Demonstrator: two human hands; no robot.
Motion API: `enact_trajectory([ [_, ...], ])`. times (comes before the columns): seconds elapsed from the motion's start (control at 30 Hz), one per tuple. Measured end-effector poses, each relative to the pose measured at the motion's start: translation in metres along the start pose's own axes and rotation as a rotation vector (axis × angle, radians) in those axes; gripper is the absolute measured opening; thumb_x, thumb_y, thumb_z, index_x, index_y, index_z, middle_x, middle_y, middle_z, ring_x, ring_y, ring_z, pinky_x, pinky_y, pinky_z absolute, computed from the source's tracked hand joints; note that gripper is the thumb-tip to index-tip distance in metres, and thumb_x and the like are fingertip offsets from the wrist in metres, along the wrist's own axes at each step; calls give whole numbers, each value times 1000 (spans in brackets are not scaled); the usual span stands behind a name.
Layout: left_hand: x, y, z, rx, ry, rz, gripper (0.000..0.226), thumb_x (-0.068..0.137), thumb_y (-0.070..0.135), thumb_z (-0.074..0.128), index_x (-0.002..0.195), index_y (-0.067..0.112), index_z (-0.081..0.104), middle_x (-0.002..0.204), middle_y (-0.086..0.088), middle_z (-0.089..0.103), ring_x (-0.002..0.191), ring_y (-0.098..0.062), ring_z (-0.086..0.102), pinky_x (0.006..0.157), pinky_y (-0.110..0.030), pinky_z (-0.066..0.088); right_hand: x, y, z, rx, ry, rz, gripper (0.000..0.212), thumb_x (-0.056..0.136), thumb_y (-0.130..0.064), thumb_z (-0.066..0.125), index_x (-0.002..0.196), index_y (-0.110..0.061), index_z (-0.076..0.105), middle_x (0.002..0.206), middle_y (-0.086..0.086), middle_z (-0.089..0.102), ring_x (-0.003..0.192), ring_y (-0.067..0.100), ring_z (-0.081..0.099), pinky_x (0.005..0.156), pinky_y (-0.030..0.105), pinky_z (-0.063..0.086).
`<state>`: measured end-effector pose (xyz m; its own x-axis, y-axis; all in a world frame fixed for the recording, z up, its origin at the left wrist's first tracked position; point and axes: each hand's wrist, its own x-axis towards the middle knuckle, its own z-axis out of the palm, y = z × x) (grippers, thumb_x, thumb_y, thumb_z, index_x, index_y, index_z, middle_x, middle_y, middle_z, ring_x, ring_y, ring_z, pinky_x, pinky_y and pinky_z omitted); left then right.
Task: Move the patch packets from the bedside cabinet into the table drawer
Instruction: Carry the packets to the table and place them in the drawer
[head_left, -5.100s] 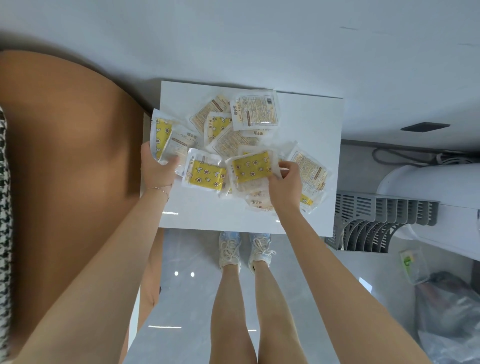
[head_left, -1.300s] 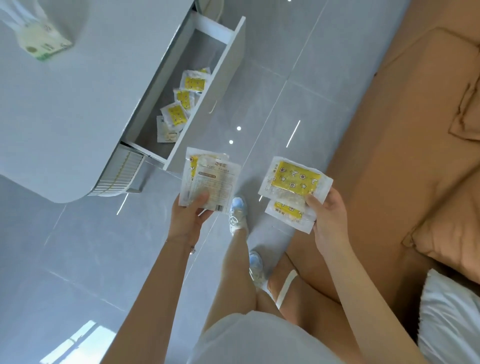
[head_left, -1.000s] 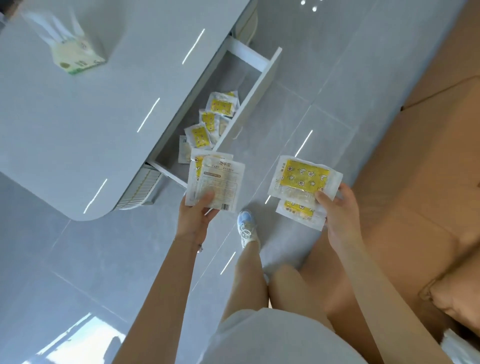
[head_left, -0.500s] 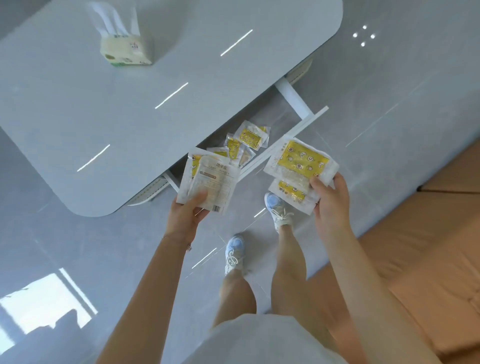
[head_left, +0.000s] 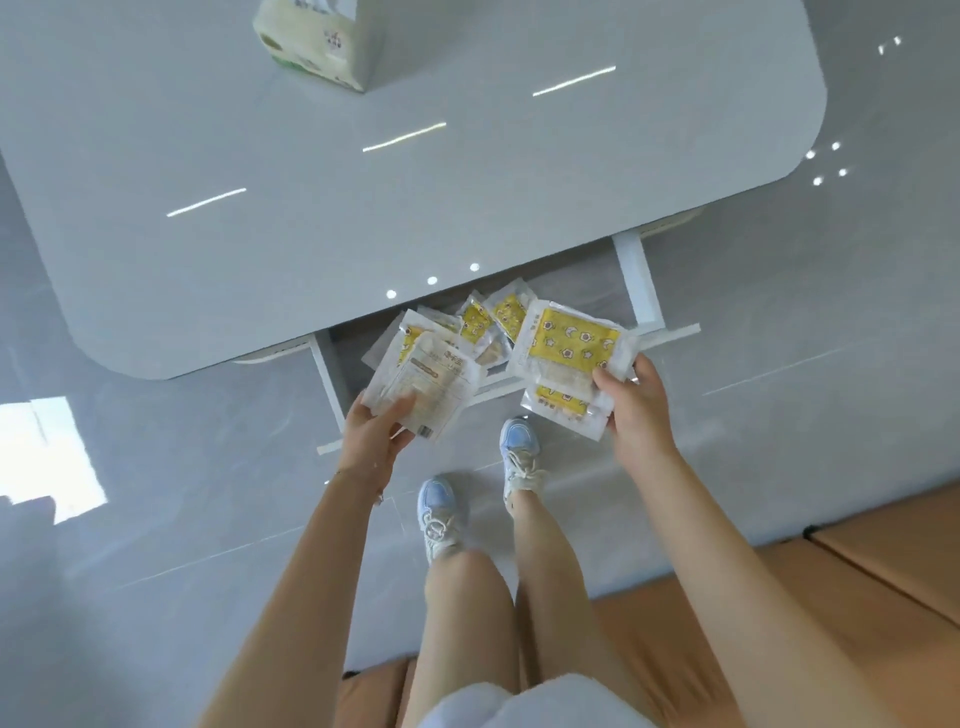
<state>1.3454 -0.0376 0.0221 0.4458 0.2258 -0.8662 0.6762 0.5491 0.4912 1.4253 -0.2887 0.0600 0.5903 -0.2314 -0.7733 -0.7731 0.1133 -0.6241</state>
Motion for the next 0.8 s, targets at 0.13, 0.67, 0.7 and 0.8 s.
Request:
enact_trajectory([
  [0.13,51,-9,-14,6,41,-24,48,86,12,66,130,4,48,123,-13,62,106,-25,65,78,-31,59,53,20,21,-86,-17,28,24,90,0,57,98,-22,60,104,5,66,99,24,64,90,44,52],
  [0.67,238,-61,-72,54,186,-135,30,85,8,68,113,11,57,101,-4,68,91,-20,68,84,-37,55,240,135,121,-437,-39,16,29,81,13,58,102,-4,67,72,-2,60,63,11,55,53,17,47],
  [0.7,241,-62,-73,75,223,-124,32,84,10,69,114,12,58,102,-4,68,93,-21,67,86,-38,55,242,138,125,-454,-33,17,28,80,13,59,102,-2,67,72,-2,60,64,13,56,56,19,46],
  [0.8,246,-60,-69,299,359,-23,28,82,16,71,107,11,58,106,-5,66,92,-23,64,81,-34,54,244,140,132,-579,17,-29,24,79,8,64,97,-6,67,75,0,61,75,19,57,52,17,42],
])
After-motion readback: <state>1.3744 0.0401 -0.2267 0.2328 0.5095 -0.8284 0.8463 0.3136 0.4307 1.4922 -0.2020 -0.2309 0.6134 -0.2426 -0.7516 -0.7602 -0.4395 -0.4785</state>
